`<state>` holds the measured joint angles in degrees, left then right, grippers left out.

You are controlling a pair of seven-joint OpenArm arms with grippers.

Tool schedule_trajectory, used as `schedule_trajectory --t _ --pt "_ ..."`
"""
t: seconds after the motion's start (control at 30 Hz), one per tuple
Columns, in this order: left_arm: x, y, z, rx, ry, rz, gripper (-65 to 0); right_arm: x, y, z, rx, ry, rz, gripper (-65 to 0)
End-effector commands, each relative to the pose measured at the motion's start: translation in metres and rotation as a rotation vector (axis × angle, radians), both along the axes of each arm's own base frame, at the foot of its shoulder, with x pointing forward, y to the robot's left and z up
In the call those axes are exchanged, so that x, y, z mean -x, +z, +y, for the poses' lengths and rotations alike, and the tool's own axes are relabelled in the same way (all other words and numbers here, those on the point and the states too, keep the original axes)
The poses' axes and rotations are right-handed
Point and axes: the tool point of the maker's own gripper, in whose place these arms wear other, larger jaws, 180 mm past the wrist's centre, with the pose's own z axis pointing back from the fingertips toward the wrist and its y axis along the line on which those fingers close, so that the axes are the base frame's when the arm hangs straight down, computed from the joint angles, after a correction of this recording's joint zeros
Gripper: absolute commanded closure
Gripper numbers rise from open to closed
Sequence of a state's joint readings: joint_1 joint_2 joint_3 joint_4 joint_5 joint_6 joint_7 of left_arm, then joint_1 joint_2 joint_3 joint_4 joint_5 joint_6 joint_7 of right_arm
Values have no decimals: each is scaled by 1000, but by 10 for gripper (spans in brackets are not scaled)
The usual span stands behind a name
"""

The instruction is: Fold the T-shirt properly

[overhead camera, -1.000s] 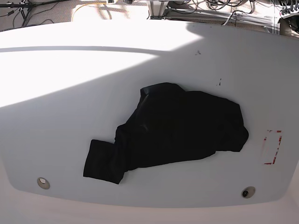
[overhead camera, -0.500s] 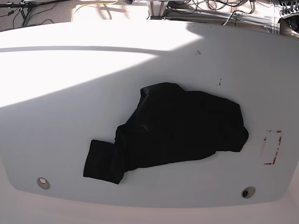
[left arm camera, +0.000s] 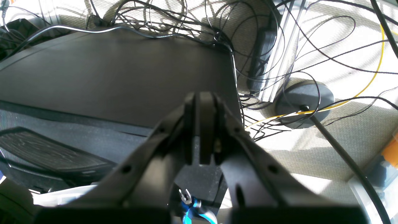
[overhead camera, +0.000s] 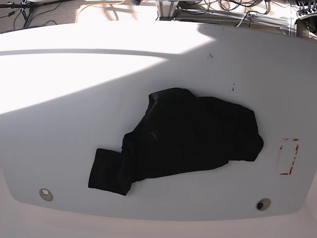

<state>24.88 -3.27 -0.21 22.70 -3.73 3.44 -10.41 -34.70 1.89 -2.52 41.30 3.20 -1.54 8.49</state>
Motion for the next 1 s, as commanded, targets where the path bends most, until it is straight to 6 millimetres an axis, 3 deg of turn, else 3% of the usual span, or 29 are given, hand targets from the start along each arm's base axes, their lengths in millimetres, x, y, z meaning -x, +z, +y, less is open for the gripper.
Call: schedule_trajectory --t 0.0,0.5,0.97 --pt "17 4 4 -8 -11 27 -12 16 4 -3 -3 5 23 -21" --pt "11 23 18 -23 -49 -52 -6 33 25 -12 6 15 6 -22" --pt "28 49 16 -19 -81 -102 -4 33 56 -10 -3 24 -61 -19"
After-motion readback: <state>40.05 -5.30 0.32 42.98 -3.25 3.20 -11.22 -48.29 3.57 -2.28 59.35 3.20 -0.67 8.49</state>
